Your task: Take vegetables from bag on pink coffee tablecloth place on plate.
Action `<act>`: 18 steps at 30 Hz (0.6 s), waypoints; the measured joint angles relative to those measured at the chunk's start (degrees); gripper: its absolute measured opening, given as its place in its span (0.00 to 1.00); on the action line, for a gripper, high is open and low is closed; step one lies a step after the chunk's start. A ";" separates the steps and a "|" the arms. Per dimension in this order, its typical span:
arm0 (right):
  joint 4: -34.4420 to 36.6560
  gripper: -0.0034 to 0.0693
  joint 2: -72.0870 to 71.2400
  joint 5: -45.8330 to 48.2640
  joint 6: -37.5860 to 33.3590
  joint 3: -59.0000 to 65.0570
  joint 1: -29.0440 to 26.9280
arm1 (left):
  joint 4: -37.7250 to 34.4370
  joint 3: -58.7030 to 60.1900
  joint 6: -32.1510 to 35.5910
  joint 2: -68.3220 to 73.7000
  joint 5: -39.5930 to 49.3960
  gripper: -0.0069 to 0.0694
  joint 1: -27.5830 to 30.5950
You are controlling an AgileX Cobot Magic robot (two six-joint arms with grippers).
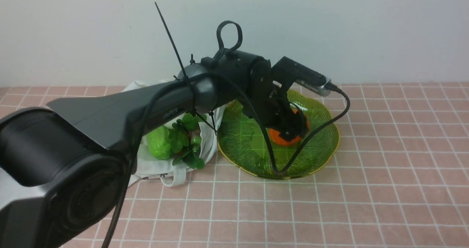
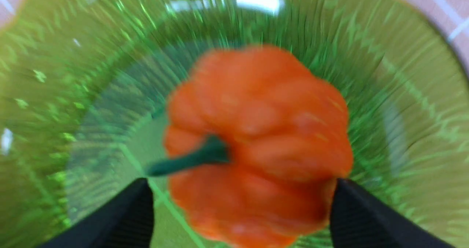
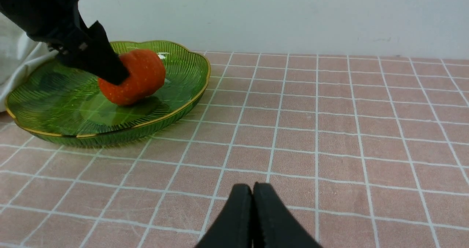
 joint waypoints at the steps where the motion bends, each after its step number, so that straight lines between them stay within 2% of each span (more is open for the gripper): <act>1: 0.02 0.03 0.00 0.00 0.00 0.00 0.00 | 0.05 -0.75 -0.50 -1.14 0.76 0.90 0.00; 6: 0.02 0.03 0.00 0.00 0.00 0.00 0.00 | 1.45 -2.94 -1.21 -7.78 8.35 0.89 0.00; 9: 0.02 0.03 0.00 0.00 0.00 0.00 0.00 | 4.13 -3.87 -1.45 -13.23 16.74 0.82 -0.04; 12: 0.02 0.03 0.00 0.00 0.00 0.00 0.00 | 5.45 -4.17 -2.12 -21.85 30.41 0.56 -0.04; 14: 0.02 0.03 0.00 0.00 0.00 0.00 0.00 | 5.67 -3.86 -2.74 -25.56 32.13 0.41 -0.04; 17: 0.02 0.03 0.00 0.00 0.00 0.00 0.00 | 5.87 0.59 -3.67 -35.76 33.32 0.14 -0.04; 18: 0.02 0.03 0.00 0.00 0.00 0.00 0.00 | 5.87 0.59 -3.67 -35.76 33.32 0.14 -0.04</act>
